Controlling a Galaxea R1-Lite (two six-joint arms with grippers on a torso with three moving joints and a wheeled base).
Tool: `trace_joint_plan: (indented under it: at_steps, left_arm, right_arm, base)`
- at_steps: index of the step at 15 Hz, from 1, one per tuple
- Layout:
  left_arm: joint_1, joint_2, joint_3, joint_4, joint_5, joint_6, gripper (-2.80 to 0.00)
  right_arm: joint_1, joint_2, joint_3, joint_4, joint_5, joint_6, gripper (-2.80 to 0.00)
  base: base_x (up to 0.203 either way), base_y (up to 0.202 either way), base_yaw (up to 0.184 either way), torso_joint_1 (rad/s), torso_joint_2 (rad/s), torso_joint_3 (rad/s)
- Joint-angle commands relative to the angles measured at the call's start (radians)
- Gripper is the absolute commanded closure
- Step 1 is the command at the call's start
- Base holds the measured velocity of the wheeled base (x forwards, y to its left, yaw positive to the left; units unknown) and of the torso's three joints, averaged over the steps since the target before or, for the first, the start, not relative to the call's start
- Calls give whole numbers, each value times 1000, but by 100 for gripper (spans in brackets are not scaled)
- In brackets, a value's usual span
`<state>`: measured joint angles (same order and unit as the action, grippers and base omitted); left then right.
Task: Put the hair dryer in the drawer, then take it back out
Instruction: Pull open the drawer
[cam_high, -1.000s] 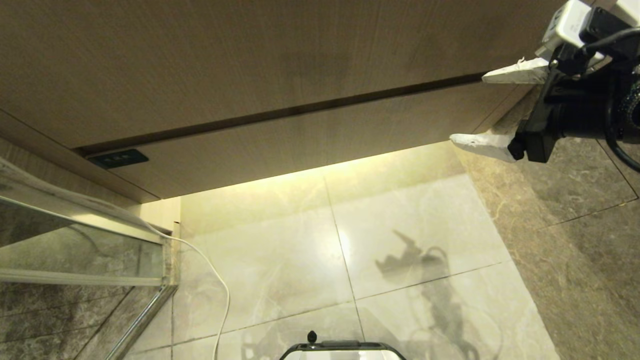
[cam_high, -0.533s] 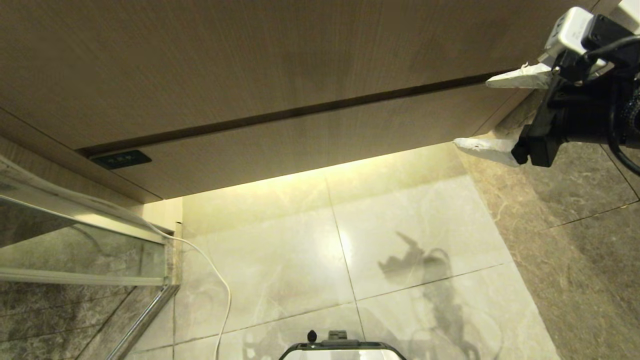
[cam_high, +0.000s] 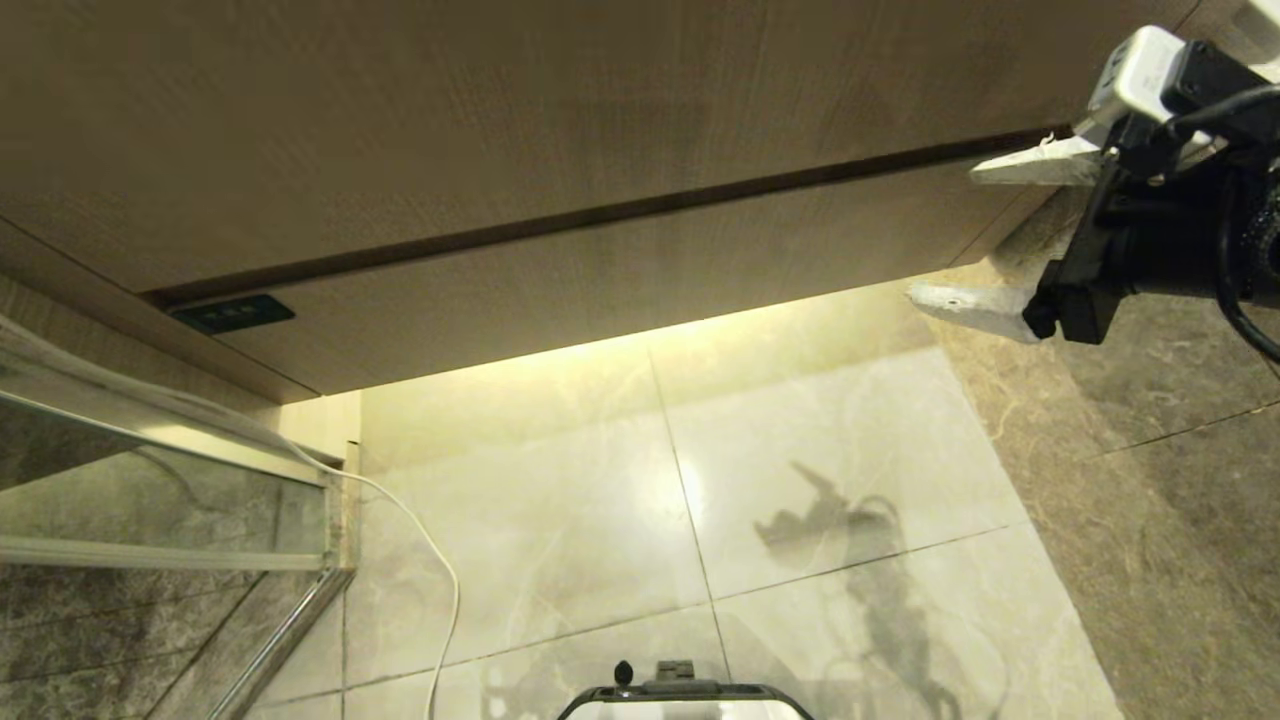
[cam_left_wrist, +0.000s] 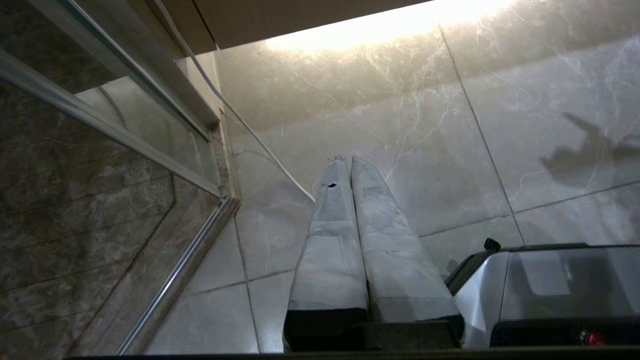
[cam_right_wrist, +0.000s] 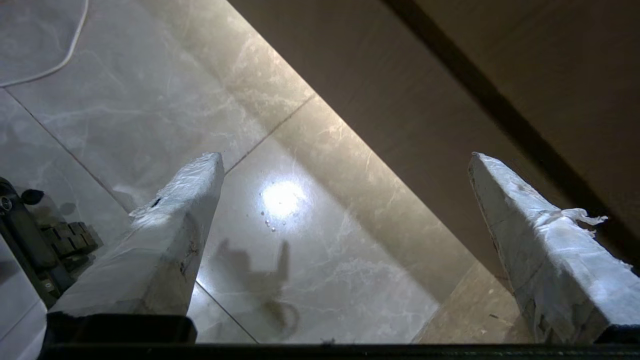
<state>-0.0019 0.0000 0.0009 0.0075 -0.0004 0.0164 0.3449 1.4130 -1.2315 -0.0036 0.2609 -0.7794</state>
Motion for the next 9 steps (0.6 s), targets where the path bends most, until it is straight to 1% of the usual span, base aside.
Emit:
trace_joint_plan:
  at_steps: [1, 3, 7, 9]
  left_arm:
    - [0, 0, 1, -1, 0, 0, 0]
    - [0, 0, 1, -1, 0, 0, 0]
    - [0, 0, 1, -1, 0, 0, 0]
    - [0, 0, 1, -1, 0, 0, 0]
  right_arm:
    - [0, 3, 1, 1, 1, -5, -280]
    - [-1, 3, 1, 2, 1, -5, -280]
    - [0, 3, 7, 3, 1, -5, -280]
    - [0, 3, 6, 4, 1, -5, -280]
  base:
    - [0, 0, 0, -191, 332, 105]
    - [0, 0, 0, -240, 377, 178]
    - [0, 0, 0, -252, 320, 125]
    - [0, 0, 0, -101, 265, 123]
